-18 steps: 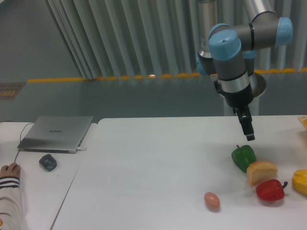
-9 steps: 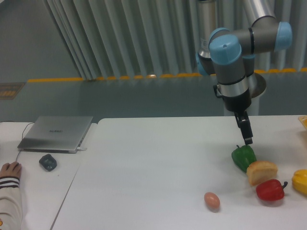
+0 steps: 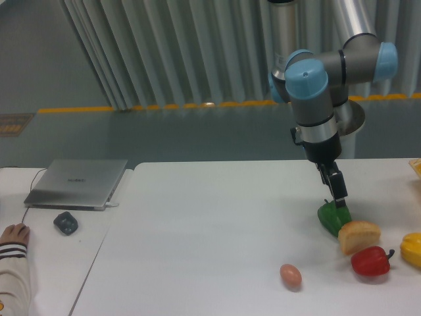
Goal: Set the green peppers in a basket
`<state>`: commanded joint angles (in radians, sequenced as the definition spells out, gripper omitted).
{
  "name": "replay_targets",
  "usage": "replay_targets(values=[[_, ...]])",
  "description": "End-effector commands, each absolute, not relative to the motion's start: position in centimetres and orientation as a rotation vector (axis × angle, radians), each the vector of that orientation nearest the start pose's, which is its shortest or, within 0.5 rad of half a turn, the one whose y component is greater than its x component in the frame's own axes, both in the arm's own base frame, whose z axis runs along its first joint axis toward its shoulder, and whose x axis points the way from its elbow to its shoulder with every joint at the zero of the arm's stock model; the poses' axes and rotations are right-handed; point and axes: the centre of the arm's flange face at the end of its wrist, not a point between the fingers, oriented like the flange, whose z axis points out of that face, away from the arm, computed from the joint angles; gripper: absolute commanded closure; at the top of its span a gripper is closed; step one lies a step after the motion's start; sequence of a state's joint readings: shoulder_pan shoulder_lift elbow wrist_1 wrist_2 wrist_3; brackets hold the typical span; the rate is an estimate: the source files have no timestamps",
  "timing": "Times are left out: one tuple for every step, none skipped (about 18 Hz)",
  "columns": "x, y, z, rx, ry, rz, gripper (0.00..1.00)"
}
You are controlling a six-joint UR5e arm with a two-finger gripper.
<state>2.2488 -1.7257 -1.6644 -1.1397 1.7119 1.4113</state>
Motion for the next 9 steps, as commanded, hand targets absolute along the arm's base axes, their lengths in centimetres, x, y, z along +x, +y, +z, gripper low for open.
replay_targets(values=[[-25.93, 51.22, 40.69, -2.951, 1.106, 0.359, 0.00], [-25.93, 51.22, 40.69, -2.947, 1.120, 0.359, 0.00], [-25.70, 51.34, 40.69, -2.947, 1.115, 0.359, 0.00], [-25.44, 51.53, 40.68, -2.945, 1.122, 0.361, 0.00], [-25.36, 51.57, 40.68, -2.946, 1.120, 0.361, 0.00], [-25.35, 51.54, 40.61, -2.948, 1.120, 0.360, 0.00], [-25.36, 51.55, 40.67, -2.948, 1.120, 0.360, 0.00], [-25.35, 51.52, 40.75, -2.948, 1.120, 0.364, 0.00], [-25.31, 51.47, 40.78, -2.948, 1.115, 0.366, 0.00]])
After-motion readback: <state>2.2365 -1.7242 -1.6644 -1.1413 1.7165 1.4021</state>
